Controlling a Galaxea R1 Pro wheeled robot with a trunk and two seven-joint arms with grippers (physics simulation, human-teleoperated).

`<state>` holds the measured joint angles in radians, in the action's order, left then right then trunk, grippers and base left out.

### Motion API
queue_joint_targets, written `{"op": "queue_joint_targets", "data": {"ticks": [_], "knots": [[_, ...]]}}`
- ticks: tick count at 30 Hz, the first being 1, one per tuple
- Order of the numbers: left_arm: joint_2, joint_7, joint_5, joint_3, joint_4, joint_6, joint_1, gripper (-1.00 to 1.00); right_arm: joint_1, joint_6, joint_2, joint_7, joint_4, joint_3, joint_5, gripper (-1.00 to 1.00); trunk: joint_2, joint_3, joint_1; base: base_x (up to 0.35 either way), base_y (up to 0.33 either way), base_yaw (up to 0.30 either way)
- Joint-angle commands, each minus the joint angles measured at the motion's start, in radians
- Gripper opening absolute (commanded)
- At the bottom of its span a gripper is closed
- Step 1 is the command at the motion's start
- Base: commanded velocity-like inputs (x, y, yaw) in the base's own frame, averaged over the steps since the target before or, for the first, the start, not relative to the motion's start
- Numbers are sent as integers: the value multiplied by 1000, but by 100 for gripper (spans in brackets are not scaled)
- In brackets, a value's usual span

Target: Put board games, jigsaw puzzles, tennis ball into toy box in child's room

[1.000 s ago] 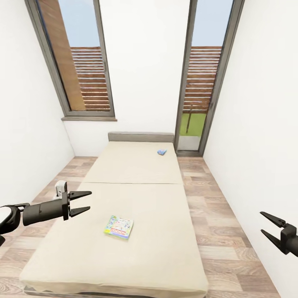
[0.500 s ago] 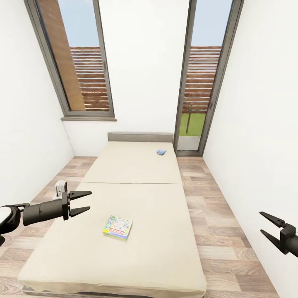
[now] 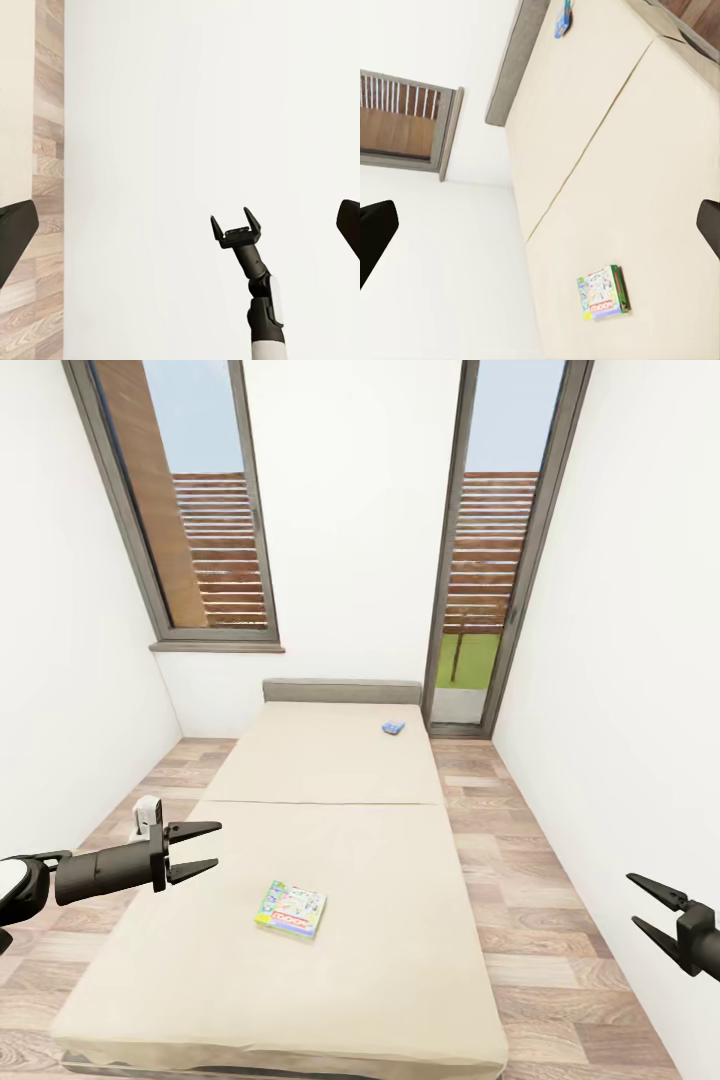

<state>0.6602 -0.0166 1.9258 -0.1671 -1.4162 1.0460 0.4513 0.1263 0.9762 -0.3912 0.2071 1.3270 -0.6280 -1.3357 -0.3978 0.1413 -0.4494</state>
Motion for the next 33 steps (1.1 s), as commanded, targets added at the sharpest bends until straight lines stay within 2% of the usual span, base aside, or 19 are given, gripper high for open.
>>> {"op": "queue_joint_targets", "data": {"ticks": [1,13,26,33], "knots": [[1,-1,1,-2,0,1,1,100,1,5,0,10,0,-1,11,100,-2,2,-1,0,67,0],[1,-1,1,-1,0,1,1,100,1,6,0,11,1,-5,13,100,-2,2,-1,9,21,0],[1,0,-1,0,0,1,1,100,1,6,0,10,1,-6,13,100,-2,2,-1,102,35,0],[0,1,-34,5,-1,1,1,100,1,5,0,9,2,-2,13,100,-2,2,-1,17,4,0]]}}
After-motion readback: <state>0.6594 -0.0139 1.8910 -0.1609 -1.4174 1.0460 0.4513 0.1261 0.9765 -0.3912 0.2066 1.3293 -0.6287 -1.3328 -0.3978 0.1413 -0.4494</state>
